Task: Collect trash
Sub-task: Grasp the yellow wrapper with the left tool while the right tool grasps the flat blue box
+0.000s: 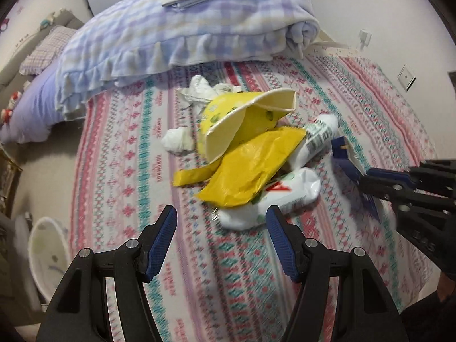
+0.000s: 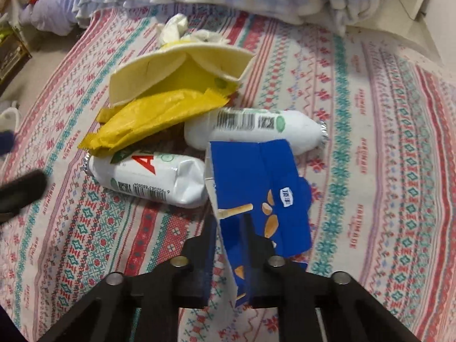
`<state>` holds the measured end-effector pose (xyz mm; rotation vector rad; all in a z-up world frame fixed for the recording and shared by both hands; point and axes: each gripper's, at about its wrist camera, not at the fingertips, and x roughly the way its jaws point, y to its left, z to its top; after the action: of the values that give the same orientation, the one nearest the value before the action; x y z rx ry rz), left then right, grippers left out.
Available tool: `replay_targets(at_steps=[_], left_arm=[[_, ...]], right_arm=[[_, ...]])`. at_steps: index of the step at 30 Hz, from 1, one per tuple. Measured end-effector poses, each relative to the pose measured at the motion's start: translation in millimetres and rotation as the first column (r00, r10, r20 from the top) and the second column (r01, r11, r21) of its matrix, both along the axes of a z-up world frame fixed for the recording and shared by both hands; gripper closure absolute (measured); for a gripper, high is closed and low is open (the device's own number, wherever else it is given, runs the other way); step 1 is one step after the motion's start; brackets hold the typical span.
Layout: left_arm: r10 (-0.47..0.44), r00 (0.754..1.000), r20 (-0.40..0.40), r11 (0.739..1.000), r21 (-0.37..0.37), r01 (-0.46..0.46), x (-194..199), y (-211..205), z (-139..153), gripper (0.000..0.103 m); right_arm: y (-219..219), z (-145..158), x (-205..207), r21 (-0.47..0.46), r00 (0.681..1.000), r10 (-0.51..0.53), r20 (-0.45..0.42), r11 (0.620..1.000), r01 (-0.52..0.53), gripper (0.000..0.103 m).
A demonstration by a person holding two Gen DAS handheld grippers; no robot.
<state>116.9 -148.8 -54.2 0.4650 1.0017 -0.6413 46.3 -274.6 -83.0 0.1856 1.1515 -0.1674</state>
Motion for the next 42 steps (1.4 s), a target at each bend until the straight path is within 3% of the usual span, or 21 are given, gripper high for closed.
replay_targets(at_steps=[3, 5, 6, 15, 17, 30, 42], left_arm=[[-0.004, 1.0, -0.018, 1.0, -0.025, 0.004, 7.1, -6.9, -6.0, 0.037], [0.006, 0.999, -0.032, 1.0, -0.025, -0.006, 12.9, -9.8, -11.4, 0.056], [0.015, 0.999, -0.052, 1.0, -0.025, -0.016, 16.0, -10.0, -14.4, 0.074], [0.121, 0.97, -0.212, 0.965, -0.206, -0.165, 36.1, 25.3, -11.7, 0.089], [0.123, 0.967, -0.224, 0.956, -0.234, -0.176, 34.1, 35.0, -4.9, 0.098], [0.087, 0.957, -0.276, 0.93, -0.322, -0.178, 18.2, 96.2, 23.6, 0.099], [0.186, 0.936, -0.298, 0.889, -0.354, -0.289, 42.4, 184.7, 48.5, 0.099]], right_arm=[[-9.8, 6.8, -5.3, 0.01, 0.999, -0.032, 0.017, 0.999, 0.031, 0.096], [-15.5, 13.6, -9.8, 0.029, 0.998, -0.053, 0.03, 0.998, 0.053, 0.096], [-18.3, 17.1, -11.8, 0.038, 0.997, -0.063, 0.04, 0.997, 0.061, 0.096], [-34.8, 31.2, -24.9, 0.093, 0.989, -0.12, 0.083, 0.989, 0.112, 0.098], [-38.4, 31.4, -26.7, 0.101, 0.987, -0.131, 0.088, 0.987, 0.122, 0.098], [-50.3, 58.3, -38.8, 0.178, 0.962, -0.202, 0.181, 0.969, 0.17, 0.098], [-7.2, 75.9, -16.1, 0.225, 0.954, -0.149, 0.259, 0.97, 0.09, 0.098]])
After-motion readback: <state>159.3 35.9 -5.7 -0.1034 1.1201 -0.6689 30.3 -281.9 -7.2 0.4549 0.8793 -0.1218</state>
